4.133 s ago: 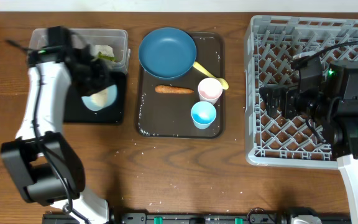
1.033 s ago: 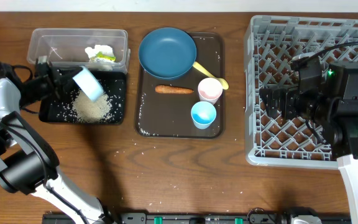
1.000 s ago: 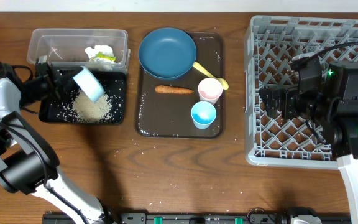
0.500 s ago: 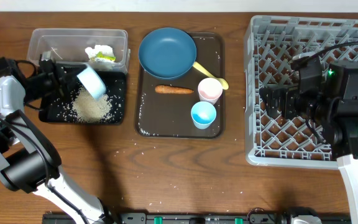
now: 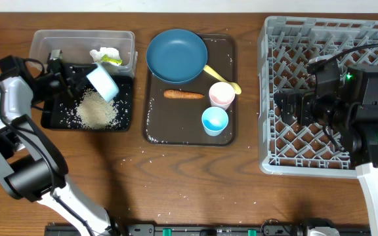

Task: Sort waste into correct bins and load items into the dishwasher rack
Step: 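Tip bowl over black tray with left gripper, pouring out rice, then return empty bowl to brown tray with left gripper and release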

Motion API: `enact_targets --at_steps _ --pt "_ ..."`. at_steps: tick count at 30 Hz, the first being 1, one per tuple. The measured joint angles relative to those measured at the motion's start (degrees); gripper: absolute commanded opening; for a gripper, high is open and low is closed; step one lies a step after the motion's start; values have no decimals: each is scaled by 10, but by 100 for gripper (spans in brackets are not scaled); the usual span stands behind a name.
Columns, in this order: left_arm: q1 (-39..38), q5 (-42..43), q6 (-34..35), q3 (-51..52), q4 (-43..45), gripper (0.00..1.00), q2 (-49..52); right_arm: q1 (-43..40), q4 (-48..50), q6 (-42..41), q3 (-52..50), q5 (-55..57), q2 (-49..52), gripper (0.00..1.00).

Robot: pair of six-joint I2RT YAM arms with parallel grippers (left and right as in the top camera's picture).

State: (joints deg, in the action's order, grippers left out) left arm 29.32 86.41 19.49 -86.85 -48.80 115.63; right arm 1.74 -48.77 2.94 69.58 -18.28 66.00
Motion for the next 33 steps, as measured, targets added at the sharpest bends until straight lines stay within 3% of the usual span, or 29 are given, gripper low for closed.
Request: enact_targets --at_steps 9,14,23,33 --pt "-53 -91 0 0 -5 6 -56 0 0 0 0 0 0 99" --pt "-137 -242 0 0 -38 6 -107 0 2 0 0 0 0 99" --pt "-377 -569 0 1 -52 6 -120 0 0 0 0 0 6 99" --pt "-533 -780 5 3 -49 6 -100 0 -1 0 0 0 11 99"
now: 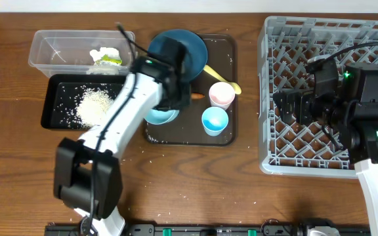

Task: Sort waste into correct bins and load items into the dishwasher rack
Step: 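Return empty bowl to brown tray with left gripper and release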

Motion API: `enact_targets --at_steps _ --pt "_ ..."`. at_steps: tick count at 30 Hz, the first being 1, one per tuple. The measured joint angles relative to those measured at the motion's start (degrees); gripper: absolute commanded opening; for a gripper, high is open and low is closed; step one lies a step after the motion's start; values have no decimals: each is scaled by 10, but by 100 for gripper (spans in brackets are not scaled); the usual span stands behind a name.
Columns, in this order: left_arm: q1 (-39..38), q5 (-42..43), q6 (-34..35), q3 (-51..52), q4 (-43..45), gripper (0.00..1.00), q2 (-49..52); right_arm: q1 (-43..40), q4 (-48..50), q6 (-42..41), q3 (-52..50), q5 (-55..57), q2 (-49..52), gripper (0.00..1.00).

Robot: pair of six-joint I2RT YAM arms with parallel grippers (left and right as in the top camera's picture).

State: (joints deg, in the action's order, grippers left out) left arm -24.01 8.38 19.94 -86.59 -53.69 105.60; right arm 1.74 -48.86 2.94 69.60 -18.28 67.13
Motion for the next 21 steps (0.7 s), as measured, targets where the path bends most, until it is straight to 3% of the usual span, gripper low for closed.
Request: enact_targets --at_steps 10,21 --pt "-40 -61 12 2 16 8 68 0 0 0 0 0 5 99" --pt "-54 -63 15 7 16 30 85 0 0 0 0 0 5 99"
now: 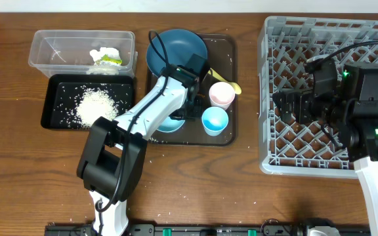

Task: Sort waste into correct bins and load items into the dishwasher rack
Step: 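Return empty bowl to brown tray with left gripper and release, then grasp blue cup with left gripper and lift it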

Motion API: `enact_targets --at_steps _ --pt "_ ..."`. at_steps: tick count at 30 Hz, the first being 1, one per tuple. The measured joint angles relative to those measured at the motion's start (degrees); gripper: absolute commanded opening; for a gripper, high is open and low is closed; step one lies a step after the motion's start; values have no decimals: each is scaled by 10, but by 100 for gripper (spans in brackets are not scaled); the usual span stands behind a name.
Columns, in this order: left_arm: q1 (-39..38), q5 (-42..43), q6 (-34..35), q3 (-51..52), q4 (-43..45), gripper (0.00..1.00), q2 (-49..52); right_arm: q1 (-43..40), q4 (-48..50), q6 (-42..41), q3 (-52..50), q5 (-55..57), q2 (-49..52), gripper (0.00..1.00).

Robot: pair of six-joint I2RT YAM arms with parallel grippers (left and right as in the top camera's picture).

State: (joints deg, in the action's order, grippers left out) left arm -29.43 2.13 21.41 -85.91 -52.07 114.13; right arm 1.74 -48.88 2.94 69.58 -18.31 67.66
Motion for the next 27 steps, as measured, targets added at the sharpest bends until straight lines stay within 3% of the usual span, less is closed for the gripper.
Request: enact_targets --at_steps 5,11,17,27 --pt "-1 0 -1 0 -3 38 0 0 0 0 0 0 0 99" --pt "-1 0 0 -18 -34 40 0 0 0 0 0 0 0 99" --pt "-1 0 -19 -75 -68 57 -16 0 0 0 0 0 0 99" --pt "-20 63 -39 -90 -95 57 -68 0 3 0 0 0 0 99"
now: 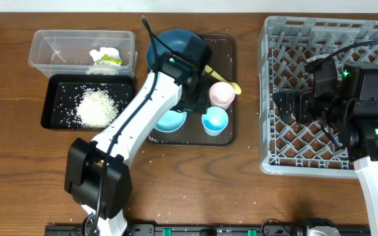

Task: Sort waste into correct bins and load items into the dishwasher rack
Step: 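Grasp blue cup with left gripper and lift it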

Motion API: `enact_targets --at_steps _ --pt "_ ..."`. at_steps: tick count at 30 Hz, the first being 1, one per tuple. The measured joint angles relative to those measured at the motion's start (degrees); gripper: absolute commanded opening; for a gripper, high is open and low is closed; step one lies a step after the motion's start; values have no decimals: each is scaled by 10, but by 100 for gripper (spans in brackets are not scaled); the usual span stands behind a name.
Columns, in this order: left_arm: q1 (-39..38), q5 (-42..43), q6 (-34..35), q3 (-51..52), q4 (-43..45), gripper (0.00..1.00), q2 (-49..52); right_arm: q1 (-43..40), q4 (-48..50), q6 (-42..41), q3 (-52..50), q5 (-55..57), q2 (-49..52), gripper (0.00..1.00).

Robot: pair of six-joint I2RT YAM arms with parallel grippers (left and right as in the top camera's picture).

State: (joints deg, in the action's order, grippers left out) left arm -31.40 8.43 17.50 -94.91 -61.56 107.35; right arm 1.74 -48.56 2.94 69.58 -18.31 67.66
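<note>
A light blue bowl (168, 120) stands upright on the brown tray (223, 136), at its left side. My left gripper (191, 102) hangs right beside the bowl's right rim; its fingers are hidden under the wrist, so its state is unclear. Also on the tray are a blue plate (169, 46), a pink cup (222, 94), a blue cup (215, 121) and a yellow spoon (232, 85). Rice (96, 107) lies heaped in the black tray (58, 111). My right gripper (285, 105) hovers open over the grey dishwasher rack (287, 39), holding nothing.
A clear bin (58, 46) behind the black tray holds crumpled white and green waste (105, 57). Rice grains are scattered on the wooden table in front of both trays. My left arm (130, 131) crosses the gap between the trays.
My left wrist has shifted slightly back and up from the bowl, so more of the bowl shows. The bowl stays where it was on the brown tray. The right arm is unchanged.
My left gripper held the light blue bowl tilted over the black tray, above the rice heap. Then it had the bowl over the brown tray's left side. Then the bowl rested on that tray under the arm, and now it stands there in plainer view.
</note>
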Motion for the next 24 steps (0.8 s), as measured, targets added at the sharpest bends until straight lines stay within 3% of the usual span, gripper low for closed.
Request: enact_targets --at_steps 16,24 --pt "-24 2 -4 53 54 56 10 0 1 0 0 -3 10 99" --pt "-29 2 -6 53 64 34 38 0 1 0 0 -7 10 99"
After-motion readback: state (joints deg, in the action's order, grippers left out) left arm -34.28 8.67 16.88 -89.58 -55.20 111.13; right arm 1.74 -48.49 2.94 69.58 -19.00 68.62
